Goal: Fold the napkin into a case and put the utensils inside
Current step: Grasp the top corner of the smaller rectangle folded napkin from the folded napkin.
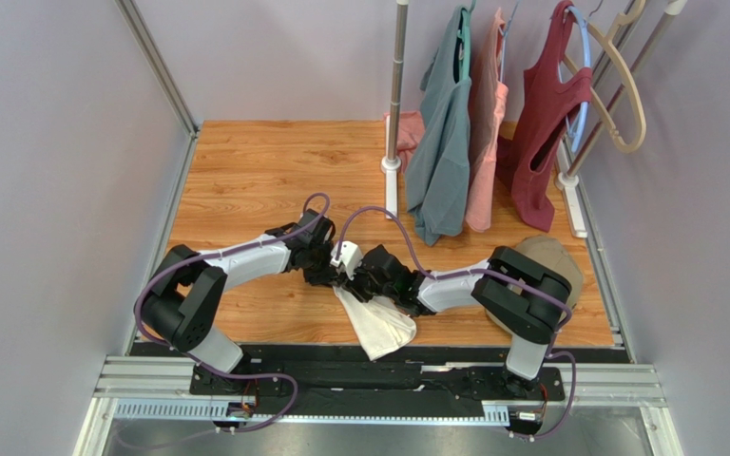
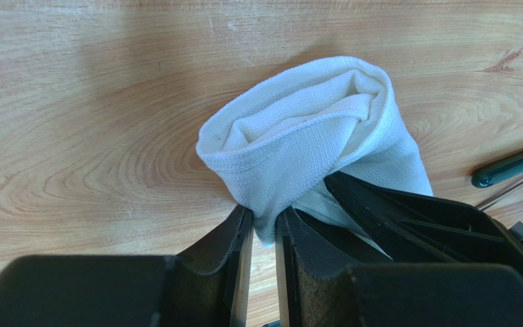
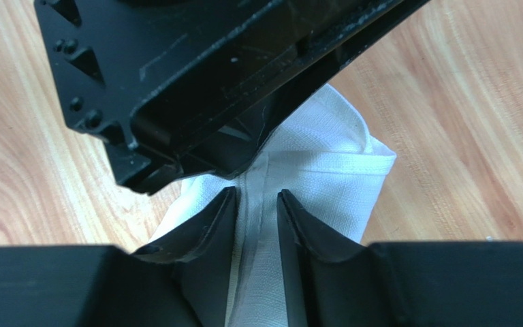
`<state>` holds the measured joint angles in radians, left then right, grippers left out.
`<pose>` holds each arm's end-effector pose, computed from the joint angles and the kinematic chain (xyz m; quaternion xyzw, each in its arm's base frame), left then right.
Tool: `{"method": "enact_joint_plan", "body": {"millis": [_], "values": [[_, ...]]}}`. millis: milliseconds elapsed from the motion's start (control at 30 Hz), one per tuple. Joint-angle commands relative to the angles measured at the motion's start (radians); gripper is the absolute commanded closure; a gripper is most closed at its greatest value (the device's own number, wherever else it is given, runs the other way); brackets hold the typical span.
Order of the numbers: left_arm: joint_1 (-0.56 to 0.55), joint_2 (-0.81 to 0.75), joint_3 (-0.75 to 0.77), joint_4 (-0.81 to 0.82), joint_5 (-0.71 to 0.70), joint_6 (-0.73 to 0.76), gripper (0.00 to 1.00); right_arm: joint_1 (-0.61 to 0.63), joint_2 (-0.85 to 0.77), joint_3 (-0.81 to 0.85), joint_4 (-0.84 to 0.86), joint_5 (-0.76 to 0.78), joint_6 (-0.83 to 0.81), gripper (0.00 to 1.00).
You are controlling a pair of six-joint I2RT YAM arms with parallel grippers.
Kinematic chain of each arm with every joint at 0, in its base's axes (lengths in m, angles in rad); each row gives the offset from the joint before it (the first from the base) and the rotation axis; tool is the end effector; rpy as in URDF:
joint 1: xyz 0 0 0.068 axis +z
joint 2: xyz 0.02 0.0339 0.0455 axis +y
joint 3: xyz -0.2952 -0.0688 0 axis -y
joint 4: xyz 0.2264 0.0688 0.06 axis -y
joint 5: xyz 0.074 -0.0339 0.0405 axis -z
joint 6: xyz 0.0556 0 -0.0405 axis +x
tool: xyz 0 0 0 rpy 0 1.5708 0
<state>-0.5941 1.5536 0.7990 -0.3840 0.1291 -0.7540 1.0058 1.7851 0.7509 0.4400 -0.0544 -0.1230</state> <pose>0.2239 -0.1599 0.1800 -0.0641 0.9727 -0.1828 0.1279 0.1888 0.3035 0.1655 -0.4830 0.7391 0.2221 0.4137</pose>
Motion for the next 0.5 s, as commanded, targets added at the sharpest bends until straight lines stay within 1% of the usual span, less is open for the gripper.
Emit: {"method": "enact_joint_plan", "body": {"millis": [0,33,67,133,167,200,267,300,367,467], "values": [[-0.001,-0.021,-0.015,0.000,0.017,-0.008,0.74,0.017,0.042,0.010,-0.006,0.106,-0.047,0.71],[0.000,-0.024,-0.018,0.000,0.015,-0.010,0.74,0.022,0.046,0.005,-0.006,0.123,-0.050,0.72],[-0.001,-0.032,-0.020,0.002,0.017,-0.010,0.74,0.025,0.054,0.007,-0.009,0.126,-0.052,0.76],[-0.001,-0.041,-0.021,0.005,0.021,-0.010,0.70,0.028,0.059,0.004,-0.004,0.120,-0.047,0.81],[0.000,-0.056,-0.020,-0.001,0.023,-0.008,0.67,0.028,0.062,0.007,-0.004,0.117,-0.043,0.86],[0.000,-0.072,-0.018,-0.009,0.024,-0.005,0.59,0.028,0.066,0.010,-0.007,0.116,-0.040,0.89],[0.004,-0.137,-0.020,-0.033,0.009,-0.005,0.53,0.028,0.068,0.027,-0.040,0.119,-0.029,0.97],[0.007,-0.162,-0.021,-0.047,0.000,-0.005,0.49,0.028,0.063,0.025,-0.043,0.117,-0.024,0.98],[0.033,-0.222,-0.023,-0.072,-0.002,-0.001,0.49,0.028,0.057,0.019,-0.040,0.114,-0.015,1.00],[0.065,-0.245,-0.008,-0.096,-0.003,0.018,0.56,0.028,0.045,0.010,-0.038,0.100,0.006,1.00]]}}
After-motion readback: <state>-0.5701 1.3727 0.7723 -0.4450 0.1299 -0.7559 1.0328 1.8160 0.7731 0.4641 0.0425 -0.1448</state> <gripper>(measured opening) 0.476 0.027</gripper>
